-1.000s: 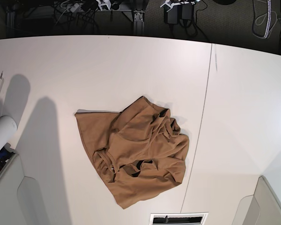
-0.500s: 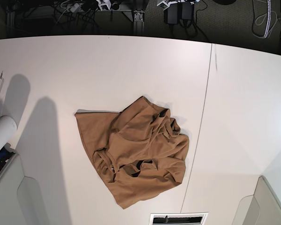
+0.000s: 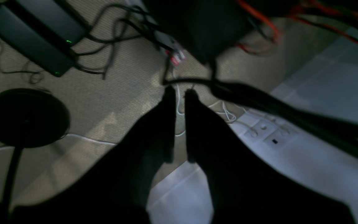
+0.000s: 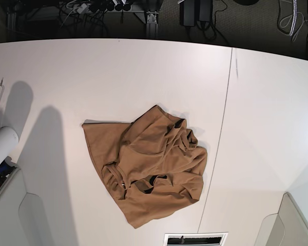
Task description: Layout the t-shirt on the table in an organized manner, then fold the t-shirt properly
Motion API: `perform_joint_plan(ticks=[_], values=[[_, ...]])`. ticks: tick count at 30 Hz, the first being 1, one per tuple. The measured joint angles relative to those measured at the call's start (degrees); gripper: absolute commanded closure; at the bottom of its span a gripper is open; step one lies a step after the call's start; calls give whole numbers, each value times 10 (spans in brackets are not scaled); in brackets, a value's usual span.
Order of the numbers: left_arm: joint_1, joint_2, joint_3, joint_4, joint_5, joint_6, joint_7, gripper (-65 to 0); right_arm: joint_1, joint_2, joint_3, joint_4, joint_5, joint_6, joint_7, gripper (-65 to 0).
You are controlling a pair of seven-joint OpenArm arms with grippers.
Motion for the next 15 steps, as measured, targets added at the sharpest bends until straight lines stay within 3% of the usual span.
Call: perform_joint_plan(ticks=[7, 12, 15], values=[[112, -31, -51, 220, 0, 0, 2, -92, -84, 21, 0, 153, -3, 50, -3, 0], [181, -39, -150, 373, -1, -3, 7, -92, -158, 46, 0, 288, 0, 57, -3, 0], [214, -39, -199, 450, -2, -3, 19, -92, -207, 67, 0, 380, 35, 56, -8, 0]])
